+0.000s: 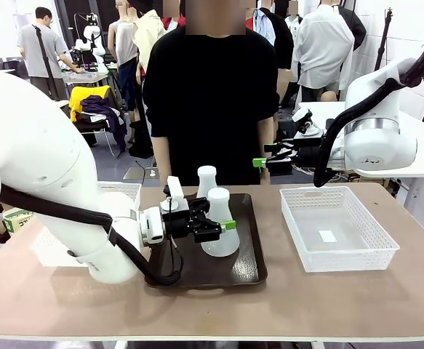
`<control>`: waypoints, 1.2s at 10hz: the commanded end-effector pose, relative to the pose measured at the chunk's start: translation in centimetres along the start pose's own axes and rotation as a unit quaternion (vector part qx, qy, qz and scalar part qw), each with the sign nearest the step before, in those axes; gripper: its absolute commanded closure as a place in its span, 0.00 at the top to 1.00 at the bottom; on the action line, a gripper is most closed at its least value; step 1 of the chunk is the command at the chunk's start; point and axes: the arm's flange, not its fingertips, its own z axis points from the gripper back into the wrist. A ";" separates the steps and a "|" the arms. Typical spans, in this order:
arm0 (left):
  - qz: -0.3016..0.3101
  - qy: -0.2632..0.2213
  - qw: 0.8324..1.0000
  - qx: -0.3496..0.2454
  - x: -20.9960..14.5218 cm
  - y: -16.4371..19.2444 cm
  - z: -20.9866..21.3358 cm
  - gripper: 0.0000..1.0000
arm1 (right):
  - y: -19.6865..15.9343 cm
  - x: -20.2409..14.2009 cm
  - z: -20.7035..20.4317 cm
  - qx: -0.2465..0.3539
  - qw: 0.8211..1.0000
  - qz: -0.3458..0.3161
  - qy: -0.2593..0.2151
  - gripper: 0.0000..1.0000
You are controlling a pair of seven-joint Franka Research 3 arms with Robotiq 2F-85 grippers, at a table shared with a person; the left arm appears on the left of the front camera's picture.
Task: Prepare the laboratory tools.
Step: Place the picked Big flask upright in the Handle tray as directed by the person.
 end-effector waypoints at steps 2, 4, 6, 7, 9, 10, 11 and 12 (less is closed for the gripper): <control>-0.016 -0.017 0.999 0.027 -1.1 -1.8 2.3 1.00 | 0.1 0.0 0.0 0.001 1.000 -0.004 0.004 1.00; -0.016 -0.018 0.999 0.028 -0.6 -1.6 2.5 1.00 | 0.1 0.0 0.0 0.001 1.000 -0.004 0.004 1.00; -0.016 -0.019 0.999 0.027 0.6 -1.3 2.7 1.00 | 0.1 0.0 0.0 0.001 1.000 -0.004 0.004 1.00; -0.014 -0.016 0.999 0.023 0.9 -1.2 2.8 1.00 | 0.1 0.0 0.0 0.001 1.000 -0.004 0.004 1.00; -0.008 -0.011 1.000 0.019 1.3 -1.2 3.1 1.00 | 0.1 0.0 0.0 0.001 1.000 -0.004 0.004 1.00; -0.005 -0.007 1.000 0.017 1.5 -1.2 3.4 1.00 | 0.1 0.0 0.0 0.001 1.000 -0.004 0.004 1.00; -0.005 -0.002 1.000 0.018 1.8 -1.1 3.7 1.00 | 0.1 0.0 0.0 0.001 1.000 -0.004 0.004 1.00; 0.009 -0.009 1.000 0.015 0.8 -0.4 2.2 1.00 | 0.1 0.0 0.0 0.001 1.000 -0.004 0.004 1.00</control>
